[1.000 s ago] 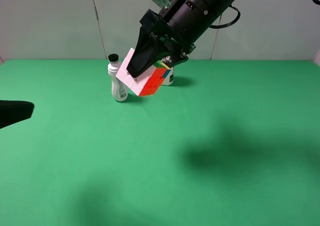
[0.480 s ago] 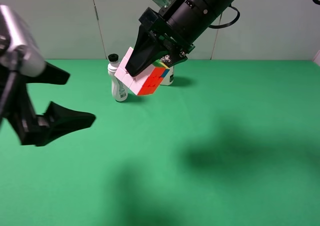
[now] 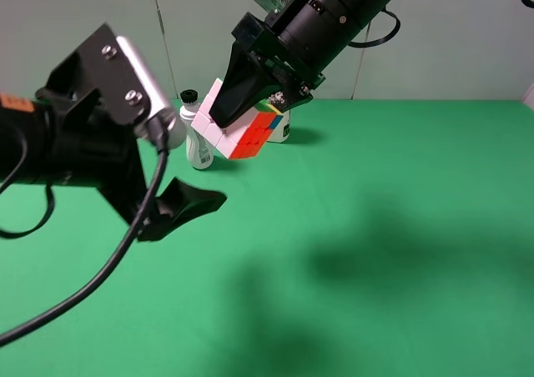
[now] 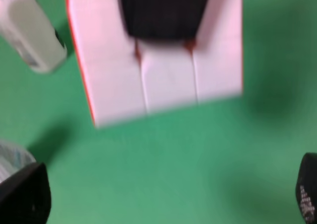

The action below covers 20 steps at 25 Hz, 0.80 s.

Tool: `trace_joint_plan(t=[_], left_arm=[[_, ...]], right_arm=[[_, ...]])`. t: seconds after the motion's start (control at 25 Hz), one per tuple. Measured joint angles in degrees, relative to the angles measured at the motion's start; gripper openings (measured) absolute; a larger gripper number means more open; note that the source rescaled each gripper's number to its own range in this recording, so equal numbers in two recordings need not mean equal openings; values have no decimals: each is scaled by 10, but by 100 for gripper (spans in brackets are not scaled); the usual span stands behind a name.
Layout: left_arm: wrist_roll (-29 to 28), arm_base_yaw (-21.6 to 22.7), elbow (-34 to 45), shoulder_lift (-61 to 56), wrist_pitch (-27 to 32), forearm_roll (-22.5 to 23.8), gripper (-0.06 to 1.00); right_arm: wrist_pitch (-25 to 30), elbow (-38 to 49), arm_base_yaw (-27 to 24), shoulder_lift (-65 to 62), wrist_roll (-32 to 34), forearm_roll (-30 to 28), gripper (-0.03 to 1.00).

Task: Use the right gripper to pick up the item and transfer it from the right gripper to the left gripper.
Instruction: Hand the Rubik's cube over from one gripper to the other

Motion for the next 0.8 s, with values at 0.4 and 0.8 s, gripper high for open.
trace_joint_plan(t=[0.4,0.8], left_arm=[[-1,-2,-77,78,-17,-2,97],[0,-2,-83,81,-42,-2,97]], right_arm=[[0,0,0,0,0,0,3],[-2,0,0,0,0,1,3]])
